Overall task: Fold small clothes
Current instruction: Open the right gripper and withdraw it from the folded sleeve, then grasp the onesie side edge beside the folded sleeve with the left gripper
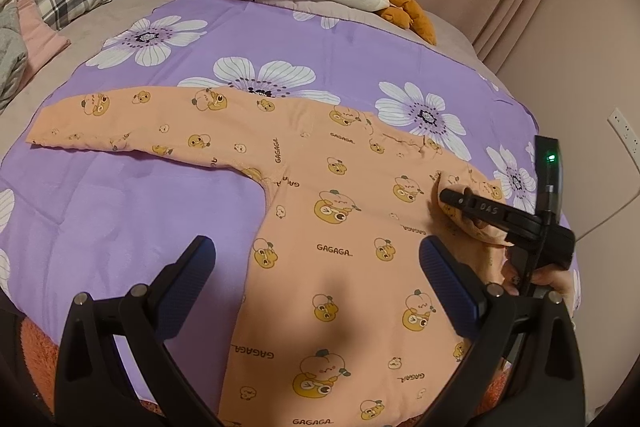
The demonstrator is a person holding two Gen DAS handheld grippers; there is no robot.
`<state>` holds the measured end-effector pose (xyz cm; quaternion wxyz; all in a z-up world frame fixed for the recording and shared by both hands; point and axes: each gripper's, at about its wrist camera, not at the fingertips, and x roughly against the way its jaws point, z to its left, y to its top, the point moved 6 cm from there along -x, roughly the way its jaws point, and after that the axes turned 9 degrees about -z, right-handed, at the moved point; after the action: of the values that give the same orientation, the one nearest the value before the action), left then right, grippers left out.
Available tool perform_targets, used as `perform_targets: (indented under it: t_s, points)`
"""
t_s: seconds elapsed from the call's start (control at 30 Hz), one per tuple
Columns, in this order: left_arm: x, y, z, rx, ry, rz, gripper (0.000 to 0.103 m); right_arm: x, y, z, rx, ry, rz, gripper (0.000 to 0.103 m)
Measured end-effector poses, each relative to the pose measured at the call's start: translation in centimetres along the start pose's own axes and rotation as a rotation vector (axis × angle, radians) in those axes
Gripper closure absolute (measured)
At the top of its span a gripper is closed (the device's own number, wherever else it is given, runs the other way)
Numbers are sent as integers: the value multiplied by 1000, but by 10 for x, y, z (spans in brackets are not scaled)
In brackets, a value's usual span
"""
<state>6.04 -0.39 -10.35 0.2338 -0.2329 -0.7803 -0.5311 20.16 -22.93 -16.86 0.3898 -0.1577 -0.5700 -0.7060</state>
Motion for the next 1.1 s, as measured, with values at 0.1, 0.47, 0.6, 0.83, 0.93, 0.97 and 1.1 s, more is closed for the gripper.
perform_targets:
  t_s: [0.1, 0.47, 0.6, 0.83, 0.93, 0.97, 1.1]
  points:
    - [1, 1, 1, -2, 5, -3, 1, 11, 7, 3, -11, 16, -42, 61]
    - [1, 3, 1, -11, 18, -5, 1, 43, 32, 6, -35, 32, -165, 43]
    - [-1, 5, 1, -12, 21, -8, 1, 53, 43, 0, -52, 27, -211, 34]
    - [-9, 11, -4, -7, 11, -13, 1, 64, 53, -15, -64, -6, -242, 26]
    - [-14, 12, -10, -11, 2, -2, 1, 74, 54, -27, -67, -20, -262, 26]
    - [-16, 13, -14, -15, -10, 1, 1, 78, 55, -32, -74, -24, -275, 26]
    - [-23, 15, -30, -33, -52, 14, 1, 92, 57, -55, -101, -84, -314, 23]
